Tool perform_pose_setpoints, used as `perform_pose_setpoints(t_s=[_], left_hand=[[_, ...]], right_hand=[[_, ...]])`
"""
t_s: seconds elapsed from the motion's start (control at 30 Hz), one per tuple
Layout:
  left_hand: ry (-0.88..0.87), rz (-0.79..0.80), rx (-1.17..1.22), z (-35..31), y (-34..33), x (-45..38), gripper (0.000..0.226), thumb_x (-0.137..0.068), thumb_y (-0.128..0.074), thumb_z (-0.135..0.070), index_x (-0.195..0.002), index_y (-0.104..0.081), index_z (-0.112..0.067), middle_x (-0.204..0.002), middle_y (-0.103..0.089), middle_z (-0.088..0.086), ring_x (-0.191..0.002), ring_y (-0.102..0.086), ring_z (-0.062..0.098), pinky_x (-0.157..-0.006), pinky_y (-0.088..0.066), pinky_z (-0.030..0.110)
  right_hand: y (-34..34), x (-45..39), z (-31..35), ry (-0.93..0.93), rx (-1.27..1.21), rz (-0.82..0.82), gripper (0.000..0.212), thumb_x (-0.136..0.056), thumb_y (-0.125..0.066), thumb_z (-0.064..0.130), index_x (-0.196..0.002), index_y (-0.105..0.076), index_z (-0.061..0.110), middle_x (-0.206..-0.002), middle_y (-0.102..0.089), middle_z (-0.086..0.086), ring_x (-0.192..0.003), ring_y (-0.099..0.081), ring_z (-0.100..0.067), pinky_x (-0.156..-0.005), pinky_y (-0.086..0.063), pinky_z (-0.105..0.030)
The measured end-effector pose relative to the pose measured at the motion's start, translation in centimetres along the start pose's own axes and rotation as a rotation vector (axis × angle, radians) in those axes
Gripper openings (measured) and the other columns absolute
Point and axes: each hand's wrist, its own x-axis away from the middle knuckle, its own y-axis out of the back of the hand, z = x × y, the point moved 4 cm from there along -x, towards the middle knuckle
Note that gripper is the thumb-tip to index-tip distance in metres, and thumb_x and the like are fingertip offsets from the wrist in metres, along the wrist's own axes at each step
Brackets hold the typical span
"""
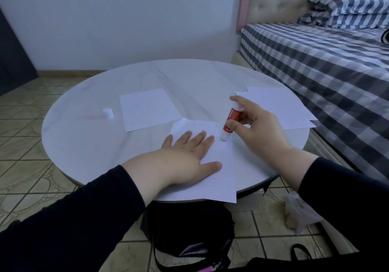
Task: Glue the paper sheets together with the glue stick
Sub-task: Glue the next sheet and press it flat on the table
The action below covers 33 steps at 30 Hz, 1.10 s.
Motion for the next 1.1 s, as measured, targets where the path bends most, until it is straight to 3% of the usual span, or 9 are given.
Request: perform_pose_setpoints(t_s=[0.13, 0.33, 0.5, 0.6, 0.7, 0.87, 1.0, 1.1], left_hand=[[0.022, -0.022, -0.003, 0.0, 0.1, -0.5, 0.076, -0.09, -0.016, -0.074, -0.15, 0.015, -0.04, -0.158, 0.022, -0.018, -0.146, 0.022, 0.011, -0.117, 0.012, 0.05], [0.058, -0.031, 0.006, 0.3, 0.1, -1.0, 0.078, -0.089, -0.014, -0.075, -0.151, 0.015, -0.038, -0.158, 0.022, -0.017, -0.146, 0.022, 0.012, -0.117, 0.013, 0.052], [0.089, -0.054, 0.029, 0.4, 0.1, -1.6, 0.078, -0.088, -0.013, -0.075, -0.151, 0.015, -0.038, -0.159, 0.021, -0.017, -0.147, 0.021, 0.014, -0.116, 0.013, 0.053], [0.087, -0.06, 0.033, 0.4, 0.0, -1.6, 0.078, -0.089, -0.012, -0.074, -0.151, 0.015, -0.036, -0.159, 0.021, -0.016, -0.147, 0.02, 0.014, -0.117, 0.011, 0.053], [0.1, -0.07, 0.028, 0.3, 0.1, -1.6, 0.071, -0.094, -0.01, -0.067, -0.152, 0.014, -0.035, -0.159, 0.02, -0.014, -0.147, 0.02, 0.016, -0.117, 0.011, 0.054], [0.128, -0.103, 0.045, -0.2, -0.1, -1.9, 0.062, -0.099, -0.009, -0.055, -0.152, 0.012, -0.032, -0.16, 0.018, -0.012, -0.148, 0.018, 0.018, -0.117, 0.011, 0.054], [0.129, -0.102, 0.057, -0.2, 0.0, -1.7, 0.057, -0.101, -0.007, -0.045, -0.152, 0.014, -0.032, -0.16, 0.019, -0.013, -0.148, 0.019, 0.017, -0.117, 0.01, 0.054], [0.125, -0.089, 0.047, 0.0, 0.3, -1.7, 0.056, -0.101, -0.008, -0.04, -0.152, 0.013, -0.034, -0.16, 0.018, -0.014, -0.148, 0.015, 0.017, -0.117, 0.007, 0.053]], right_hand=[[-0.1, -1.1, -0.7, -0.016, 0.081, -0.002, 0.049, -0.087, -0.068, 0.019, -0.132, -0.052, 0.03, -0.087, -0.06, 0.017, -0.082, -0.061, -0.004, -0.073, -0.036, 0.003], [-0.2, -1.0, -0.3, 0.019, 0.052, -0.04, 0.049, -0.088, -0.067, 0.019, -0.132, -0.052, 0.033, -0.087, -0.06, 0.022, -0.082, -0.06, 0.006, -0.074, -0.038, 0.002], [-0.4, -1.3, -0.3, 0.052, 0.138, -0.003, 0.048, -0.09, -0.065, 0.018, -0.134, -0.05, 0.029, -0.093, -0.062, 0.014, -0.086, -0.062, -0.007, -0.074, -0.038, 0.001], [0.0, -1.1, -0.5, 0.02, 0.06, -0.037, 0.049, -0.089, -0.066, 0.018, -0.133, -0.051, 0.032, -0.093, -0.061, 0.017, -0.085, -0.062, -0.003, -0.076, -0.038, 0.001], [-0.5, -0.1, 0.1, 0.059, 0.054, 0.018, 0.05, -0.088, -0.068, 0.018, -0.133, -0.051, 0.034, -0.089, -0.061, 0.021, -0.087, -0.06, 0.007, -0.079, -0.039, 0.001], [-0.2, -0.5, 0.1, 0.046, 0.121, -0.003, 0.049, -0.089, -0.067, 0.017, -0.133, -0.051, 0.03, -0.089, -0.06, 0.019, -0.085, -0.063, -0.004, -0.075, -0.038, 0.001], [0.3, 0.8, 0.9, 0.034, 0.026, 0.0, 0.05, -0.088, -0.069, 0.019, -0.131, -0.051, 0.036, -0.089, -0.062, 0.018, -0.086, -0.063, 0.003, -0.084, -0.043, -0.005], [-0.2, 2.2, 1.6, 0.075, 0.08, 0.071, 0.05, -0.087, -0.069, 0.02, -0.131, -0.051, 0.036, -0.09, -0.062, 0.021, -0.088, -0.061, 0.007, -0.081, -0.04, 0.0]])
